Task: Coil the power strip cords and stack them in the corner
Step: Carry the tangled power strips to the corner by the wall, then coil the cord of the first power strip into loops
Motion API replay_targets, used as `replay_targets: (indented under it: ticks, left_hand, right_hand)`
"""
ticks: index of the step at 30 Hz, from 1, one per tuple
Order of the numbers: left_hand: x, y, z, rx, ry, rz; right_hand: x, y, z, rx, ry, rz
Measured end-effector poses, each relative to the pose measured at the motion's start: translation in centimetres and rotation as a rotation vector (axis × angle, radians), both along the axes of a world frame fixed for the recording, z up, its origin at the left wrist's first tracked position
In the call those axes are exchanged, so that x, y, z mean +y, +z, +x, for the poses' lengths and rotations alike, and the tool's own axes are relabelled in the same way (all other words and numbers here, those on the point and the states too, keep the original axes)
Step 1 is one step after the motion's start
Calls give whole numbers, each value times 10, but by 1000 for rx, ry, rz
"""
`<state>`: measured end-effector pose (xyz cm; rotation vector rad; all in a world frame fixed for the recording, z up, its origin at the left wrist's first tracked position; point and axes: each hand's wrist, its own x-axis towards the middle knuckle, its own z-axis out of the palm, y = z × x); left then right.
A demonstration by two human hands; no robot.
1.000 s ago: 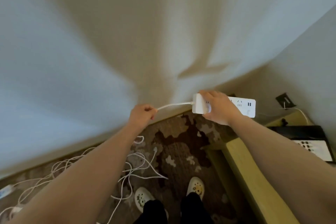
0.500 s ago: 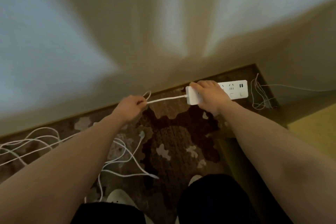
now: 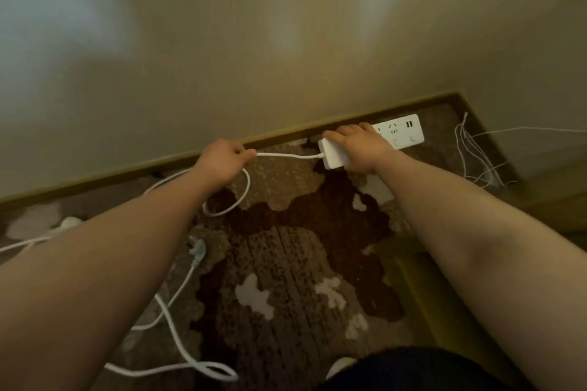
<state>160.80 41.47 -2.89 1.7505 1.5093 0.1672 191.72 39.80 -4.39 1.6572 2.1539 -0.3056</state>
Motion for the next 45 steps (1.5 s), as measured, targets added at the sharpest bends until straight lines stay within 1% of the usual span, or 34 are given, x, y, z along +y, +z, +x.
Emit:
replay_targets:
  ticks: [4, 7, 10, 17, 19, 22, 25, 27, 29, 32, 34, 37, 39, 40, 42, 43, 45]
  left_hand:
    - [-11, -23, 19, -56, 110, -5]
    - [-4, -33, 26, -41, 186, 23]
    - [4, -40, 28, -6, 164, 38]
    - [27, -54, 50, -10, 80, 70]
    - [30, -58, 58, 5, 61, 86]
    - [31, -63, 61, 58, 30, 115]
    - [34, -69, 60, 82, 16, 127]
    - [35, -72, 61, 92, 13, 115]
    - [34, -75, 61, 92, 18, 75]
    - [34, -72, 67, 12, 62, -55]
    - [35, -66, 74, -88, 119, -179]
    - [30, -48, 78, -233, 255, -426]
    - [24, -42, 75, -269, 257, -491]
    - [21, -39, 73, -276, 256, -503]
    - [17, -35, 72, -296, 272, -503]
    - [16, -35, 74, -305, 279, -490]
    - [14, -34, 78, -302, 274, -435]
  right_hand:
    - [-5, -25, 12, -33, 16, 38]
    - [1, -37, 13, -35, 28, 57]
    - [10, -50, 14, -25, 28, 77]
    - [31, -76, 32, 25, -125, 82]
    - [28, -82, 33, 88, -199, 106]
    - [14, -93, 19, 196, -388, 159]
    - [-2, -106, 0, 218, -674, 195]
    - [-5, -113, -2, 221, -792, 205]
    - [-1, -117, 1, 248, -793, 193]
    - [12, -118, 10, 232, -752, 155]
    - [19, -117, 15, 222, -731, 122]
    - [19, -112, 20, 223, -725, 85]
    - [17, -104, 14, 232, -751, 103]
    - [15, -100, 6, 295, -780, 152]
    - [7, -91, -18, 550, -767, 324]
    - [0, -87, -30, 678, -699, 402]
    - [-10, -80, -46, 836, -550, 473]
